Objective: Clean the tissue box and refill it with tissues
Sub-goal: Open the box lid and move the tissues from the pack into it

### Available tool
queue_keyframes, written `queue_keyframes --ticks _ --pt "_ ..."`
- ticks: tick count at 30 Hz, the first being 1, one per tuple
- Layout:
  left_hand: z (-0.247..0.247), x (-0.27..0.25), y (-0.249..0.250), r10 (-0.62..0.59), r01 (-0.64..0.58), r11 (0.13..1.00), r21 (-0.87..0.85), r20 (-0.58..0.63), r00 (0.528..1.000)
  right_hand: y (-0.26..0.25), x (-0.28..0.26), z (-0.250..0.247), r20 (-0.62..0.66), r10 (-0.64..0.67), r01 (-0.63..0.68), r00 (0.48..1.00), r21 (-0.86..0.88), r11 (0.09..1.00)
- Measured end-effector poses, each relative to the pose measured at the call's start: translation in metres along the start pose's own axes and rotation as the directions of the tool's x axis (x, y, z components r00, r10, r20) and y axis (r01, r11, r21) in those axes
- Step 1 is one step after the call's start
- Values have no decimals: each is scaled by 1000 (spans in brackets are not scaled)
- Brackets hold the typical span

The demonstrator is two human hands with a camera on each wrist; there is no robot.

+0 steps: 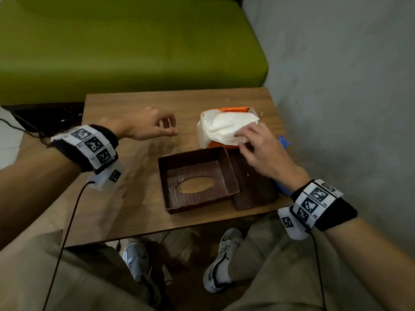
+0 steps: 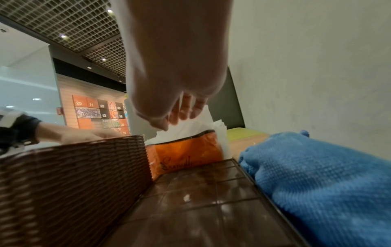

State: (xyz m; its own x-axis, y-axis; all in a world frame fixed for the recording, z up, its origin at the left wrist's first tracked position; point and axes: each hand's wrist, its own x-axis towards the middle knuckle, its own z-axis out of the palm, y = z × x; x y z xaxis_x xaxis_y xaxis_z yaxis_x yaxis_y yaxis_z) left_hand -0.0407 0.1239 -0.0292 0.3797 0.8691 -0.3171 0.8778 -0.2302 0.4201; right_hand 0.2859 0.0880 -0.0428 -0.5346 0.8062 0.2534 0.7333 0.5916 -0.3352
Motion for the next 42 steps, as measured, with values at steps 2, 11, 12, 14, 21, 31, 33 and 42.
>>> queue_keyframes --ticks 2,11,12,14,21,31,33,42 --pt "10 9 -4 3 -2 1000 -22 32 999 0 3 1 -109 43 -45 993 -14 999" --pt "44 58 28 175 -174 891 -419 -36 984 7 16 34 -66 183 -186 981 -38 982" --pt "46 62 30 183 -181 881 -436 -39 982 6 18 34 -87 188 -191 978 -24 981" --pt "48 70 30 215 -212 870 -445 -43 976 7 21 33 -112 203 -203 973 16 979" --pt "65 75 30 265 -296 897 -327 -136 955 11 20 31 -70 260 -268 963 -131 955" --pt "60 72 41 363 -408 886 -219 -219 906 18 31 12 -7 271 -271 962 0 962" --pt "59 71 43 374 -423 881 -214 -233 898 17 30 11 56 262 -259 964 -44 965" --pt "59 72 46 394 -442 870 -218 -232 890 10 32 9 233 294 -249 927 -205 947"
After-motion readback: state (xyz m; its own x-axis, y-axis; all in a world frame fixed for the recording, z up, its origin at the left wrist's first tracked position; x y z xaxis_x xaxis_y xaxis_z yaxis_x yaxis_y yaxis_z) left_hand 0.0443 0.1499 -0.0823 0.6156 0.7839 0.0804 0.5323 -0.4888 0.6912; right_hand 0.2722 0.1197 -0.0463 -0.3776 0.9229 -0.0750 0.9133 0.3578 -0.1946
